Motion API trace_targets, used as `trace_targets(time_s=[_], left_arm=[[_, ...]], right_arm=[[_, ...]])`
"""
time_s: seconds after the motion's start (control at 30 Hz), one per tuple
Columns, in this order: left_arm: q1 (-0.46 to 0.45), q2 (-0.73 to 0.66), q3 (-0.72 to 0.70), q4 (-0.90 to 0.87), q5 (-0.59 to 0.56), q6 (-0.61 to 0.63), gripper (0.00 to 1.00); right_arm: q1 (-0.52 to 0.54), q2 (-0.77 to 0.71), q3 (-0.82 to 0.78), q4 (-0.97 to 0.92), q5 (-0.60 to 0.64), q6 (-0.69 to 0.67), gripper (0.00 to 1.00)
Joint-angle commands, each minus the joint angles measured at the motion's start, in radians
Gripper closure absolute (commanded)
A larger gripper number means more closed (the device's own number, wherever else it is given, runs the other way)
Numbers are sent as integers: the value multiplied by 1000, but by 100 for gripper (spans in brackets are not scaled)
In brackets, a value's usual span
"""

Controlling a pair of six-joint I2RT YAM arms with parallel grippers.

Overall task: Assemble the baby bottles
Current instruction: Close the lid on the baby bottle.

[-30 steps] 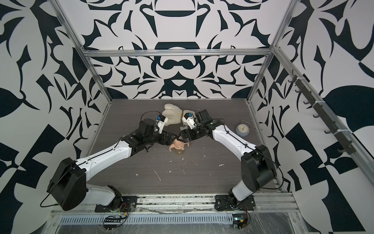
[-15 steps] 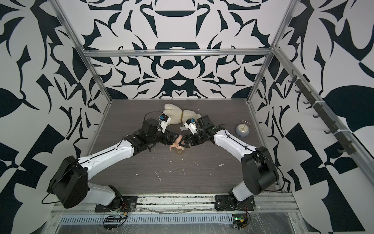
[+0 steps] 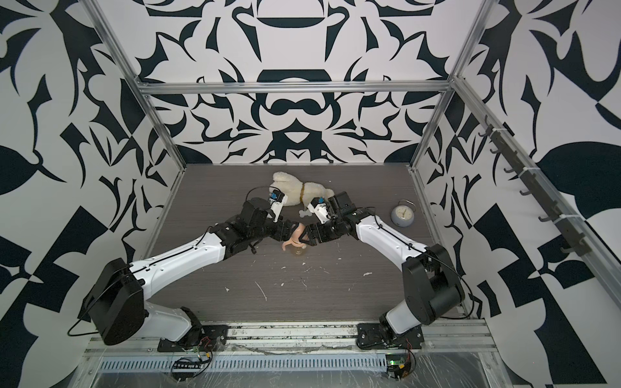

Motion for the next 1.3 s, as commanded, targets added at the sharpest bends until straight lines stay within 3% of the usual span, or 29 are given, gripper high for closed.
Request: trace_targets(time_s=[0.0, 0.37, 0.7, 1.0, 1.27], left_arm=[[-26, 68, -34, -260, -53, 54, 27], [-30, 34, -74, -301, -113, 36, 27], [-111, 71, -41, -414, -249, 67, 27], [-129, 110, -28, -437, -249, 50, 28], [-129, 62, -29, -446, -241, 28, 28]], right_arm=[[-9, -68, 3, -10, 59, -5, 17], [-11, -107, 11, -21, 136, -16, 15], [-73, -204, -13, -36, 217, -22, 13], [-140, -253, -14, -72, 225, -46, 13], [-143, -251, -22, -55, 220, -47, 13]])
